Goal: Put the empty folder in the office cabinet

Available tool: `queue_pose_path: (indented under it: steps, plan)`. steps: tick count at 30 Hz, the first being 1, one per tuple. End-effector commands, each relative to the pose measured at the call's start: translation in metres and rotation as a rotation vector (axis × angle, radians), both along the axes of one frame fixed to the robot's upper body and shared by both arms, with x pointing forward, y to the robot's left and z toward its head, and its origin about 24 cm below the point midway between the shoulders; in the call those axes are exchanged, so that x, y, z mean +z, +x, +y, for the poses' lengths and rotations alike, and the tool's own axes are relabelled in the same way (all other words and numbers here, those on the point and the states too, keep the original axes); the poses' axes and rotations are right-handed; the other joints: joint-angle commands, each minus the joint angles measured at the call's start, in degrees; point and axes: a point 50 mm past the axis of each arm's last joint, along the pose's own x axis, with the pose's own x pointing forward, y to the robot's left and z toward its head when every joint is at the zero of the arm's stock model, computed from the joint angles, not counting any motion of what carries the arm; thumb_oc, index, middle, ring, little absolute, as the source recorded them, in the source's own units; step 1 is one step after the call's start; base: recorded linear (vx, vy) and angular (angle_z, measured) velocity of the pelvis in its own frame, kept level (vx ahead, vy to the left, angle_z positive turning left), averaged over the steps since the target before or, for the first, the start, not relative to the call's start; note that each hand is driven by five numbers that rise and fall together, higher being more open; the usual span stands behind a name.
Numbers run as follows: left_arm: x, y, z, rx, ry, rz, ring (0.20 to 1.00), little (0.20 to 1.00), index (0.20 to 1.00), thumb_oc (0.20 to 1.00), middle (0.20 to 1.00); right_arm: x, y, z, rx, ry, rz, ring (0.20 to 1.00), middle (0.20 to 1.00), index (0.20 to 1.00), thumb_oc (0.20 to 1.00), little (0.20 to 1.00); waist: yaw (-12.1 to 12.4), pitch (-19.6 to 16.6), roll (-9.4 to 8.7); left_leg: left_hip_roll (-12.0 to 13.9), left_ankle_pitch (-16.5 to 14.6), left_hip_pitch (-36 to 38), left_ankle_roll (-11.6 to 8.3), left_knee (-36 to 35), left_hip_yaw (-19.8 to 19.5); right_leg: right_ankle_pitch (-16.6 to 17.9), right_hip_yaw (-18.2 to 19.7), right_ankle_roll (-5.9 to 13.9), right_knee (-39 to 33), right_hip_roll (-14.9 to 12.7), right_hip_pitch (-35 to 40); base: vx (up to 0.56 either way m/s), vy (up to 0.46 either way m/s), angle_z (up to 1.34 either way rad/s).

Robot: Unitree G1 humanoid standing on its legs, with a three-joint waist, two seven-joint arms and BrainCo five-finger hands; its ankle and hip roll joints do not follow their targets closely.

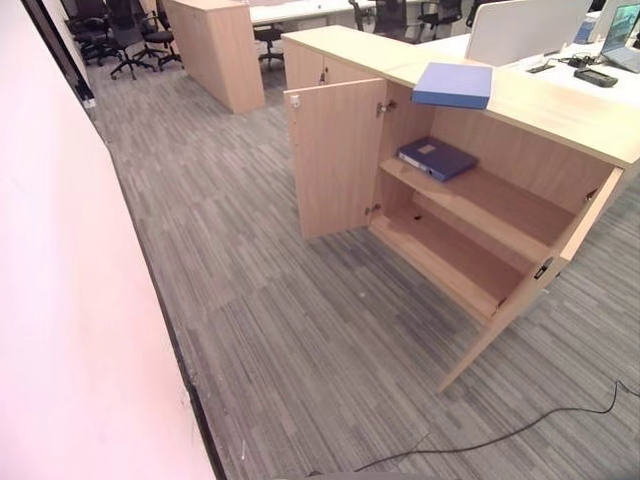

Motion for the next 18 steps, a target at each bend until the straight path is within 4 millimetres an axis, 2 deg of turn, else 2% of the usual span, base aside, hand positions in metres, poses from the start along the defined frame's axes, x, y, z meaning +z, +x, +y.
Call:
queue_pose_path:
  steps: [1,7,9,10,11,12,13,14,16,17,18]
  plan:
    - [0.002,0.018,0.007,0.055,0.022,-0.042,1.0,1.0,1.0,1.0,1.0,0.002,0.015,0.001,0.015,-0.006,-0.023,1.0,1.0,1.0,1.0,1.0,1.1,0.5,-1.84,-1.6,-3.3,0.2,-1.34,-0.2,-6.5,1.6,-2.8,4.97,0.4,-2.7,-0.9,0.02,-0.052,0.11]
    - [0.004,0.026,0.01,0.086,0.03,-0.071,1.0,1.0,1.0,1.0,1.0,0.002,0.019,0.0,0.008,-0.007,-0.038,1.0,1.0,1.0,1.0,1.0,2.0,1.9,-2.22,-1.0,-2.8,-0.8,-2.07,0.7,-7.8,0.8,-4.7,4.33,1.7,-2.6,-1.3,0.01,-0.072,0.14]
    - [0.005,0.031,0.012,0.097,0.032,-0.09,1.0,1.0,1.0,1.0,1.0,0.004,0.024,-0.001,0.008,-0.012,-0.051,1.0,1.0,1.0,1.0,1.0,2.2,2.9,-2.5,-0.9,-3.9,-3.3,-2.38,4.9,-7.8,-0.1,-5.3,3.77,3.5,-3.0,-2.1,-0.06,-0.083,0.28]
    - [0.006,0.039,0.012,0.11,0.032,-0.119,1.0,1.0,1.0,1.0,1.0,0.006,0.03,-0.005,0.003,-0.024,-0.069,1.0,1.0,1.0,1.0,1.0,2.6,4.6,-2.79,-1.3,-5.0,-7.7,-3.25,12.0,-6.5,-1.3,-6.1,2.86,5.2,-3.6,-2.8,-0.08,-0.057,0.29]
    - [0.006,0.039,0.012,0.11,0.032,-0.12,1.0,1.0,1.0,1.0,1.0,0.006,0.03,-0.005,0.003,-0.024,-0.07,1.0,1.0,1.0,1.0,1.0,2.6,4.5,-2.77,-1.3,-5.2,-8.0,-3.24,12.4,-6.5,-1.3,-6.1,2.86,5.3,-3.6,-3.0,-0.11,-0.048,0.28]
    - [0.007,0.045,0.011,0.119,0.027,-0.143,1.0,1.0,1.0,1.0,1.0,0.008,0.036,-0.01,0.001,-0.041,-0.083,1.0,1.0,1.0,1.0,1.0,3.2,6.0,-2.83,-1.3,-4.0,-12.0,-4.15,17.8,-4.6,-1.8,-6.7,2.41,5.3,-3.8,-2.9,-0.04,-0.013,0.19]
    - [0.007,0.045,0.011,0.119,0.027,-0.144,1.0,1.0,1.0,1.0,1.0,0.008,0.036,-0.01,0.001,-0.041,-0.083,1.0,1.0,1.0,1.0,1.0,3.2,5.9,-2.8,-1.3,-4.1,-12.3,-4.15,18.1,-4.6,-1.8,-6.8,2.4,5.3,-3.7,-3.0,-0.03,-0.02,0.11]
    - [0.006,0.044,0.009,0.131,0.024,-0.144,1.0,1.0,1.0,1.0,1.0,0.01,0.039,-0.015,-0.006,-0.055,-0.088,1.0,1.0,1.0,1.0,1.0,3.7,6.5,-2.82,-0.7,-2.1,-16.9,-3.97,20.6,-2.2,-2.2,-7.2,2.39,4.7,-3.8,-2.5,0.01,-0.004,-0.07]
    - [0.006,0.04,0.01,0.138,0.024,-0.133,1.0,1.0,1.0,1.0,1.0,0.01,0.039,-0.017,-0.006,-0.058,-0.087,1.0,1.0,1.0,1.0,1.0,4.2,6.2,-2.88,-0.5,-2.1,-18.5,-3.56,19.8,-1.4,-2.3,-7.0,2.57,4.3,-3.6,-2.3,0.13,0.015,-0.08]
    - [0.005,0.033,0.011,0.148,0.025,-0.113,1.0,1.0,1.0,1.0,1.0,0.011,0.039,-0.018,0.007,-0.062,-0.085,1.0,1.0,1.0,1.0,1.0,5.2,5.5,-2.88,-0.4,0.0,-20.4,-3.32,16.3,-0.9,-2.7,-6.4,2.97,3.5,-3.1,-1.6,0.19,0.03,0.0]
    - [0.005,0.032,0.011,0.149,0.026,-0.112,1.0,1.0,1.0,1.0,1.0,0.011,0.039,-0.018,0.007,-0.062,-0.084,1.0,1.0,1.0,1.0,1.0,5.3,5.6,-2.94,-0.4,-0.1,-20.1,-3.34,16.2,-0.7,-2.8,-6.2,2.96,3.5,-3.1,-1.5,0.2,0.058,-0.02]
